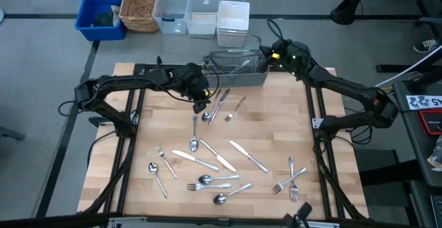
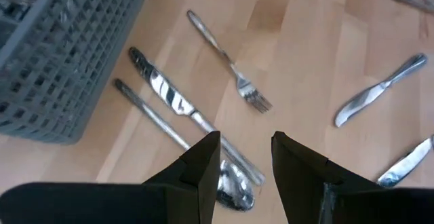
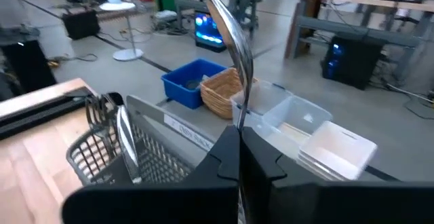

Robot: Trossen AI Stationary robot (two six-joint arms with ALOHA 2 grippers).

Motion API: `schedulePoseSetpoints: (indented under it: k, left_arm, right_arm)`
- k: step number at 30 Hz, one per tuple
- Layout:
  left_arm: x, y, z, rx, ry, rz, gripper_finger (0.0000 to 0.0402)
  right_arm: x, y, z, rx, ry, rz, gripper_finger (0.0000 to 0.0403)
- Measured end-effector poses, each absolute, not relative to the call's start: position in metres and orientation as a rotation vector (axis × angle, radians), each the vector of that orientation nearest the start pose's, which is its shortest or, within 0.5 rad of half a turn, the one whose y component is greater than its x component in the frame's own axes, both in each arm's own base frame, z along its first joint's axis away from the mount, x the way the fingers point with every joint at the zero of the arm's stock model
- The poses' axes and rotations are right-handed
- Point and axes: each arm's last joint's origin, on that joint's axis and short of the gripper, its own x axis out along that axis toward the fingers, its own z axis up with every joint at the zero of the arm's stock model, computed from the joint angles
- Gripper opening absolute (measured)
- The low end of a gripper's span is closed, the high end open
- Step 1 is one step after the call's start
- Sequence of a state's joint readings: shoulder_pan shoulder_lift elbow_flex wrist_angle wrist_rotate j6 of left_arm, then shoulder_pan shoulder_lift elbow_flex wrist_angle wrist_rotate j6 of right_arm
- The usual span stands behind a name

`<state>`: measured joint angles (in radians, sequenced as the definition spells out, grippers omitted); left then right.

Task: Sort silverware
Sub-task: Put the silver spoon into the dishwasher utensil holder

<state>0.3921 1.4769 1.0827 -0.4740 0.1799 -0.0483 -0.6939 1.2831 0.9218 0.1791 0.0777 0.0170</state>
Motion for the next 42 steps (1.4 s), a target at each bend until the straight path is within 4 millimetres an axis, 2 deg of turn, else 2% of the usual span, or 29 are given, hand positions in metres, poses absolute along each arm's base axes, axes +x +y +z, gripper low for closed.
schedulePoseSetpoints:
  k: [5, 9, 13, 21, 24, 29, 35, 42]
  left_arm:
    - [0.286, 0.109, 0.254, -0.308, 0.835, 0.22, 0.012]
    - [0.287, 0.107, 0.254, -0.326, 0.835, 0.233, 0.012]
    - [0.287, 0.107, 0.254, -0.334, 0.835, 0.244, 0.012]
    - [0.287, 0.107, 0.254, -0.353, 0.834, 0.256, 0.012]
    - [0.287, 0.107, 0.254, -0.353, 0.834, 0.256, 0.012]
    - [0.287, 0.107, 0.254, -0.362, 0.834, 0.26, 0.012]
    - [0.284, 0.106, 0.251, -0.485, 0.862, 0.312, 0.012]
    - [0.262, 0.091, 0.237, -0.687, 1.14, 0.396, 0.012]
  right_arm:
    - [0.234, -0.206, 0.298, 0.054, 0.1, -0.702, 0.0002]
    - [0.239, -0.214, 0.284, 0.067, 0.131, -0.69, 0.0002]
    - [0.235, -0.212, 0.259, 0.076, 0.201, -0.697, 0.0002]
    - [0.217, -0.197, 0.211, 0.071, 0.196, -0.742, 0.0002]
    - [0.21, -0.195, 0.204, 0.062, 0.164, -0.761, 0.0002]
    - [0.206, -0.192, 0.193, 0.097, 0.205, -0.791, 0.0007]
    - [0.204, -0.191, 0.187, 0.116, 0.269, -0.796, 0.0024]
    - [0.204, -0.191, 0.187, 0.116, 0.27, -0.796, 0.0054]
